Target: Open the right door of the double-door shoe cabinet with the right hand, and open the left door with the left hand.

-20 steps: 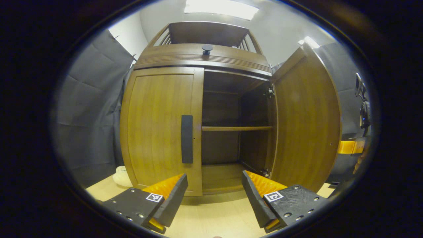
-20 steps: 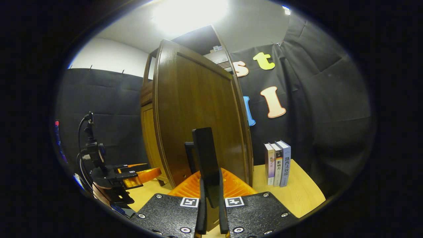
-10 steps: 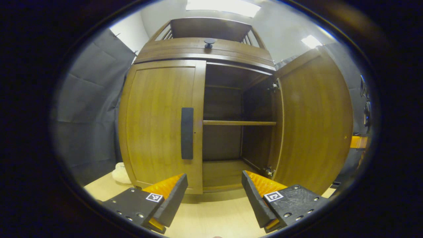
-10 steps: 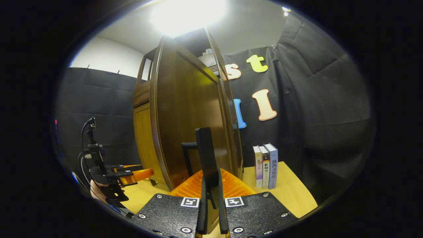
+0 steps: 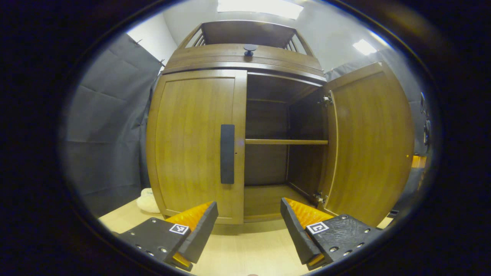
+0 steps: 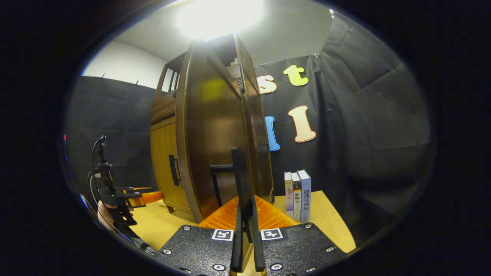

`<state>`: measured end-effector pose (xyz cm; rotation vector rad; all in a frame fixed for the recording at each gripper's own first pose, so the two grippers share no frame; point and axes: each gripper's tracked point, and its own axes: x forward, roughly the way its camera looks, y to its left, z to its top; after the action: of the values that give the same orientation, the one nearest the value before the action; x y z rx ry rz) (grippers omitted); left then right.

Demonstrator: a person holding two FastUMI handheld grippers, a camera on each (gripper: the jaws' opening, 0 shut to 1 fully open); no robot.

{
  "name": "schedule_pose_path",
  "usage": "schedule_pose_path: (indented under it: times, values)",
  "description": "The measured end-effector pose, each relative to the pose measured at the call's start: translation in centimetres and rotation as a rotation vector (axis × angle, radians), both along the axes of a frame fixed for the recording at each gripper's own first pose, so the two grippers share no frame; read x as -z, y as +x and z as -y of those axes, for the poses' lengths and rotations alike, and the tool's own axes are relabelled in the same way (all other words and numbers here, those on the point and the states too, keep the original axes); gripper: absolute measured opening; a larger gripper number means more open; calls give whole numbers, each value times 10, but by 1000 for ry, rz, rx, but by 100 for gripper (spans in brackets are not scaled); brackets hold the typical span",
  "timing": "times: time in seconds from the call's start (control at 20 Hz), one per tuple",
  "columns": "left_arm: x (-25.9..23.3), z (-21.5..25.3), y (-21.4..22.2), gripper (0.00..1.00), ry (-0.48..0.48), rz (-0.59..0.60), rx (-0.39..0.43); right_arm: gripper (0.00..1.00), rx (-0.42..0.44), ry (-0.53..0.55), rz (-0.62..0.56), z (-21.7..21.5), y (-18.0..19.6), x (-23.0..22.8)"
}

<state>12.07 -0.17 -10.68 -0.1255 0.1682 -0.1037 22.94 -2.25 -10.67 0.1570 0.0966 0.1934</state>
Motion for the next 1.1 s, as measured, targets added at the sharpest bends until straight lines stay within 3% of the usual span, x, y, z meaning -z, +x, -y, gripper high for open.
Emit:
schedule_pose_path:
  times: [0.35,0.6,0.65,0.7,0.8,0.85,0.95,1.0,1.1]
  values:
    - [0,-15,-2,99,3,-4,-20,11,-1,77,-13,2,-10,1]
    - [1,-27,-1,99,-25,7,-36,11,58,-2,-17,8,-36,-5]
    - [2,-30,0,99,-29,4,-45,7,76,-18,-13,8,-41,-10]
    - [3,-35,0,94,-36,4,-52,11,88,-27,-7,7,-46,-17]
    - [4,-41,2,94,-53,6,-51,11,105,-39,17,2,-55,-35]
    - [6,-46,4,92,-55,8,-54,7,117,-46,30,-1,-60,-43]
    - [11,-55,6,90,-44,10,-68,12,119,-52,59,-13,-71,-58]
    - [13,-59,6,94,-44,12,-70,14,100,-49,72,-24,-74,-65]
    - [13,-65,8,89,-57,18,-67,38,44,-38,80,-53,-78,-71]
